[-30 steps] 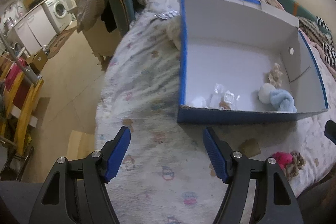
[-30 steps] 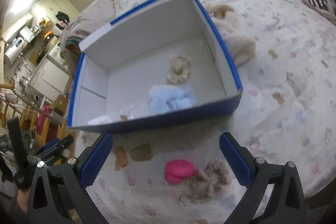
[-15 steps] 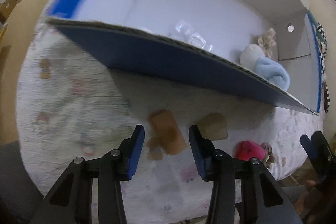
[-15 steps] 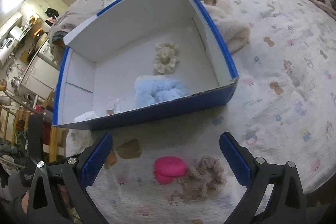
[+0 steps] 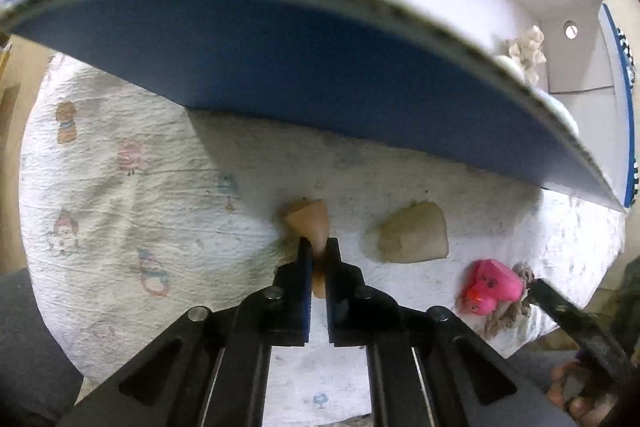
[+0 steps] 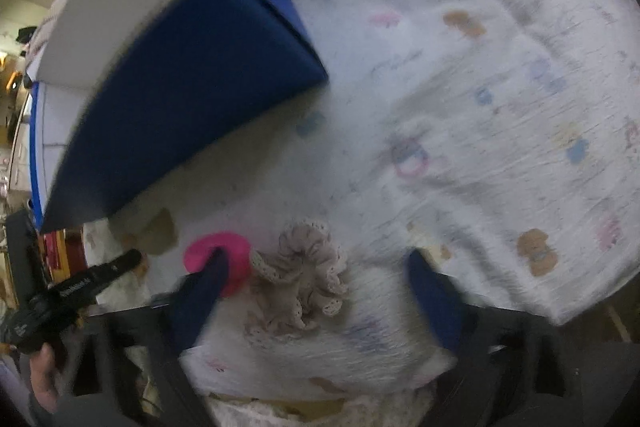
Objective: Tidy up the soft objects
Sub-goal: 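Grasp the orange sponge with the left tool while the right tool grasps the lace scrunchie, then carry the orange sponge and lace scrunchie over the box with both tools, then open both tools to drop the sponge and lace scrunchie into the box, then withdraw both tools from the box toward the pink rubber duck, then grasp the pink rubber duck with the right tool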
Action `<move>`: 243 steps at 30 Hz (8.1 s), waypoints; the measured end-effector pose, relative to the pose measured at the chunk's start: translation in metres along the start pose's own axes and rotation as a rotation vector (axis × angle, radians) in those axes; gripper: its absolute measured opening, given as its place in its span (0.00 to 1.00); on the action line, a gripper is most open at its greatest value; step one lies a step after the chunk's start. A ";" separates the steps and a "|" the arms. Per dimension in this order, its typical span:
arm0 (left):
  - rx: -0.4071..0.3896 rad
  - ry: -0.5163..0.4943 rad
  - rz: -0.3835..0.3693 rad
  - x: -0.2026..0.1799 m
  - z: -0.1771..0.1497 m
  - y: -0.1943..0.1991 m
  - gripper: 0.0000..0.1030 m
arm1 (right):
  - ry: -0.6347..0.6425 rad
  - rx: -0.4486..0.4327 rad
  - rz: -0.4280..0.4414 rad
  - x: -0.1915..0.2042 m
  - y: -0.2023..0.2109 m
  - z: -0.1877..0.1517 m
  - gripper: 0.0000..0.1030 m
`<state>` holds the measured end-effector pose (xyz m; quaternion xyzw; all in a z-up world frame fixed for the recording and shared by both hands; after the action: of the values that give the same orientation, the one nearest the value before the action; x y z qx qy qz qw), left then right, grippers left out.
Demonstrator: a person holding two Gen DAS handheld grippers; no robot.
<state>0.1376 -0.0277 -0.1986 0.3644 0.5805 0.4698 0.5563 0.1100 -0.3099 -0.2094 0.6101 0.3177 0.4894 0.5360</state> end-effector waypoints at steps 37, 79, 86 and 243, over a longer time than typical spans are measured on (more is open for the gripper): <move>-0.190 -0.103 0.121 0.047 -0.021 0.084 0.05 | 0.370 -0.327 0.167 0.116 0.069 -0.021 0.10; -0.556 -0.342 0.161 -0.067 0.070 0.171 0.05 | 0.436 -0.701 0.329 0.136 0.173 0.064 0.10; -0.541 -0.363 0.174 -0.077 0.095 0.152 0.05 | 0.422 -0.670 0.290 0.137 0.156 0.090 0.10; -0.092 -0.154 0.026 -0.056 0.016 -0.031 0.31 | 0.330 -0.132 -0.102 0.060 0.015 -0.010 0.55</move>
<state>0.1626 -0.0876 -0.2105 0.3811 0.5090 0.4737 0.6094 0.1179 -0.2555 -0.1804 0.4680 0.3992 0.5749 0.5395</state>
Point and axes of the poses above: each gripper's, at about its wrist camera, not at the fingertips, and y roughly against the way its jaws point, x to its left, z to its top, the point moved 3 cm from there along -y, roughly the way its jaws point, and after that the axes turned 6 degrees about -z, right-handed, at the moved point
